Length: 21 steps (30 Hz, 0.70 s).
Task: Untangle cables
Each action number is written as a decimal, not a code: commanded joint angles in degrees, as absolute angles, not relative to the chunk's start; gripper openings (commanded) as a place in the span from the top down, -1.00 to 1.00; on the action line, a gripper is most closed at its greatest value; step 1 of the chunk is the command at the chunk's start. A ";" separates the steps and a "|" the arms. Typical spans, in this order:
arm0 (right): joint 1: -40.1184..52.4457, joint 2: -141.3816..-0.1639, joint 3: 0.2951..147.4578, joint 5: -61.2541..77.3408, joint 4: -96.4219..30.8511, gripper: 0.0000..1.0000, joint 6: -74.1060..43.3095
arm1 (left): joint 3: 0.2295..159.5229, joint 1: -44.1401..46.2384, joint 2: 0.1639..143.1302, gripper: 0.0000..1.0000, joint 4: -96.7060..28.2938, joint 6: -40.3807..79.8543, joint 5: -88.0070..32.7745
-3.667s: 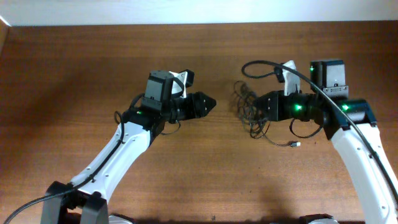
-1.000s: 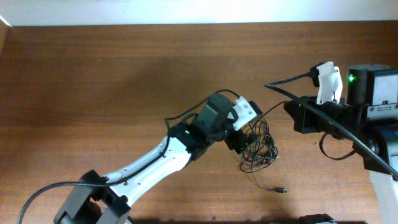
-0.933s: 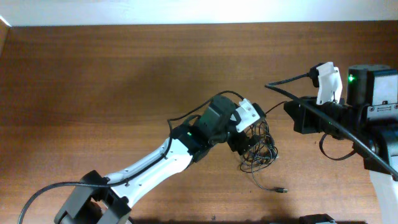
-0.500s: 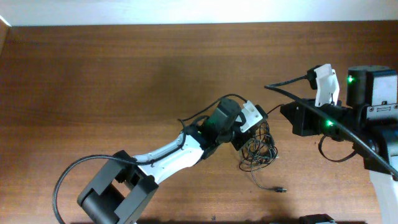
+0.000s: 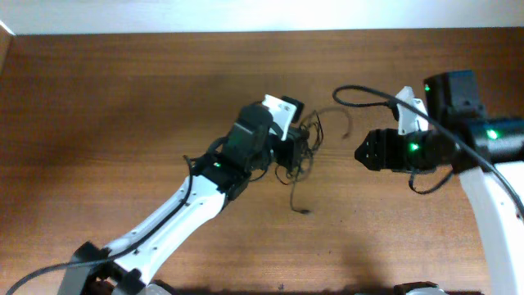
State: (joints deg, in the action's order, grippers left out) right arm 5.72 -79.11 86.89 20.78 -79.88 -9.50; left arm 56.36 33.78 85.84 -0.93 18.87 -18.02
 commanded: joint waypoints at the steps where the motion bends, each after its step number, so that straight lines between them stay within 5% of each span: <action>1: 6.02 -83.94 84.18 22.28 -80.95 -0.35 -11.44 | 56.36 33.06 83.18 1.00 -0.89 33.78 -18.20; 6: 6.02 -85.01 78.63 35.33 -73.89 -0.53 -14.28 | 56.36 33.06 82.13 1.00 9.26 57.80 -16.19; 21: 12.01 -85.03 72.51 28.56 -47.94 -0.57 -48.51 | 56.36 34.00 81.93 1.00 20.38 69.54 -14.20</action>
